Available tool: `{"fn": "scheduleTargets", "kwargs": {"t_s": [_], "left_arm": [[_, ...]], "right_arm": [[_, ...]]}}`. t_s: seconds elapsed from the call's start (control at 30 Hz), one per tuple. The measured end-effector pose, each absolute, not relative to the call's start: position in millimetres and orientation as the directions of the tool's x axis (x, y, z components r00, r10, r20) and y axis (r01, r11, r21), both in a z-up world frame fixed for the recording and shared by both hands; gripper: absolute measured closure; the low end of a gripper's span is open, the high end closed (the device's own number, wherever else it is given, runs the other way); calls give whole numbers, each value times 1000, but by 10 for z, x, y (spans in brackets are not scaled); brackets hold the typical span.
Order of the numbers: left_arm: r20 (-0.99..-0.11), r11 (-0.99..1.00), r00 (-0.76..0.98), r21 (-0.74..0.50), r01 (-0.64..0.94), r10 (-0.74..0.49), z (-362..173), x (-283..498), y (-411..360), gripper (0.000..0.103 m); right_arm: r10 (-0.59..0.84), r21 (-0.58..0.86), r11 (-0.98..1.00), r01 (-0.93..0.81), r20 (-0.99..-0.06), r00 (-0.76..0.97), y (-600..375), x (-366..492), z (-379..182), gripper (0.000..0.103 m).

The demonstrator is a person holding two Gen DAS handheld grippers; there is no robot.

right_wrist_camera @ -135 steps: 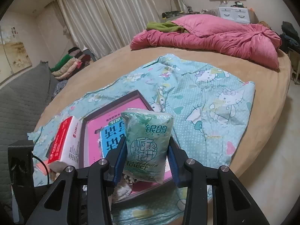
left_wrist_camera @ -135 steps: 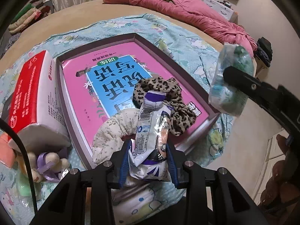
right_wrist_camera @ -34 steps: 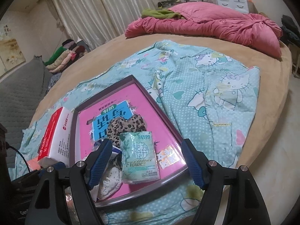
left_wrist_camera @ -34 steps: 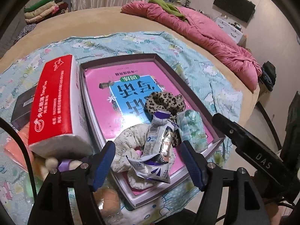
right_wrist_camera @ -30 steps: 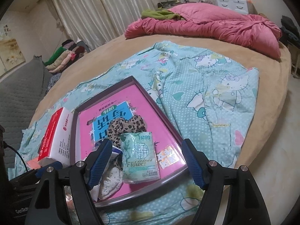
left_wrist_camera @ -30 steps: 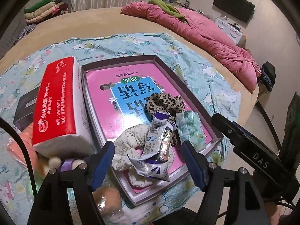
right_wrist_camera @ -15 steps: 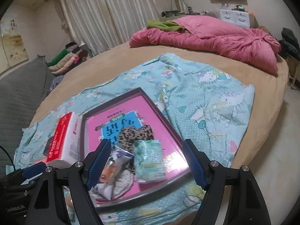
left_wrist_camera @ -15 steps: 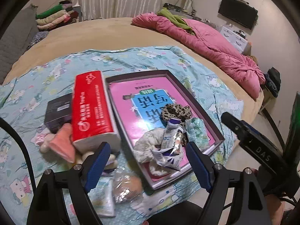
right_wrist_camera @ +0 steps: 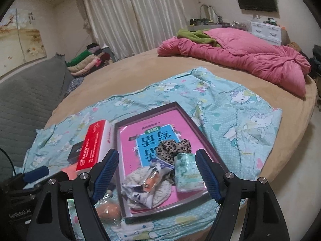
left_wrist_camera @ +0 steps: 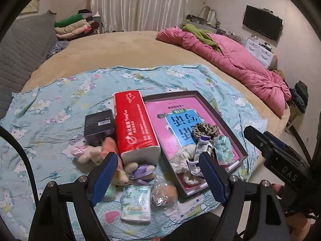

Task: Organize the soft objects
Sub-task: 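Withdraw both tools from the box back toward the pile, then reach the left tool to the bagged green ball while the right tool reaches the bagged bun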

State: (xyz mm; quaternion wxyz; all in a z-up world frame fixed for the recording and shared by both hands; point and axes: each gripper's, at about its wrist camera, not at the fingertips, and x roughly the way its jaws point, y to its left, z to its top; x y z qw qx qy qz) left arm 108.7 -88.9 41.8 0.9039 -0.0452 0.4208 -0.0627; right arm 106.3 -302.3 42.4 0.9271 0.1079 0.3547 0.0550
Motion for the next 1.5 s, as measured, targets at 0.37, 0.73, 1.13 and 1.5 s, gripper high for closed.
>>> {"fn": "scheduleTargets", "kwargs": {"t_s": [0.37,0.73,1.13,1.5], "left_arm": [[-746,990,654,-138,34,-126,562,927,-637,18],[-738,990,671,-138,-39,-76,680,793,-221,18],[-743,980,669,-151,-129,-26,703,649,248,18],[-766,974,642,-156,-166,-13,559,562,460,18]], "right_arm": [[195,204,976,-81,-637,746,-2776,916,606,23],[229,180,972,-148,-622,749,-2548,793,773,23],[263,151,965,-216,-625,735,-2317,676,845,23],[297,126,950,-287,-651,699,-2099,596,759,23]]}}
